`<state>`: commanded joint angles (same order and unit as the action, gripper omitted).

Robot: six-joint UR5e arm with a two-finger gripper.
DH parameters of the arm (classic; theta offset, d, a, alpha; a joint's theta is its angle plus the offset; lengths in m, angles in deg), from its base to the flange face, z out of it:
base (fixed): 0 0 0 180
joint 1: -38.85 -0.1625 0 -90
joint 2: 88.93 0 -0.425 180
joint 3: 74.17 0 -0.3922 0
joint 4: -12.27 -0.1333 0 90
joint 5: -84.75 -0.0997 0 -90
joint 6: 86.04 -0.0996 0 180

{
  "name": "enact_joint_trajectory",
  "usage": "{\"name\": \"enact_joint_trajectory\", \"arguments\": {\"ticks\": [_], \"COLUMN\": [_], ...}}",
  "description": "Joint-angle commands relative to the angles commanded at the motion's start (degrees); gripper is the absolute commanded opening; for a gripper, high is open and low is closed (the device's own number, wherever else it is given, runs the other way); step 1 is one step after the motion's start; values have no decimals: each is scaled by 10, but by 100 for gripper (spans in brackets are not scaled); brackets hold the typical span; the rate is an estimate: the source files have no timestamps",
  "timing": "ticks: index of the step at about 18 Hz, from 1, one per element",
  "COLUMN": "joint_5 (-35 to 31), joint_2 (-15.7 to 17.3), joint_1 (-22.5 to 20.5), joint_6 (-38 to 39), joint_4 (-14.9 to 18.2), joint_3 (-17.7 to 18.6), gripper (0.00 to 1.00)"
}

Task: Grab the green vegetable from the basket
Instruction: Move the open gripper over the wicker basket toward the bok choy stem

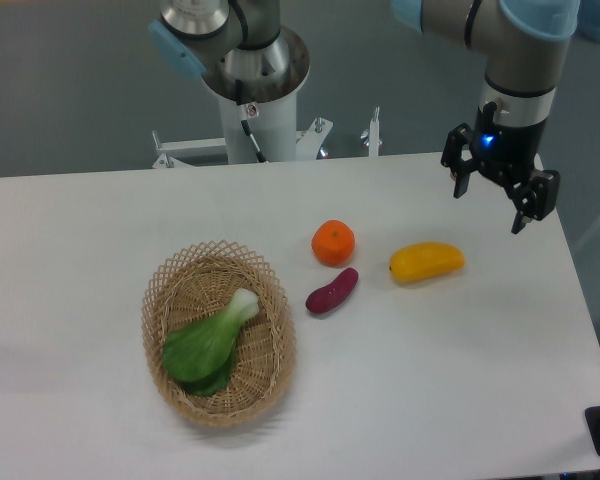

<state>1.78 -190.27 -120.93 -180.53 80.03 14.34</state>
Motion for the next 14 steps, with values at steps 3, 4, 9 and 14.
{"name": "enact_joint_trajectory", "arguments": {"ticks": [3,4,9,14], "joint_5": [2,2,5,6], "joint_2": [1,1,4,11], "joint_1": [0,0,2,15], "joint_6": [0,0,19,56], "joint_4": [-3,-3,-6,-6], "joint_3": [5,5,14,38], "gripper": [100,100,100,100]}}
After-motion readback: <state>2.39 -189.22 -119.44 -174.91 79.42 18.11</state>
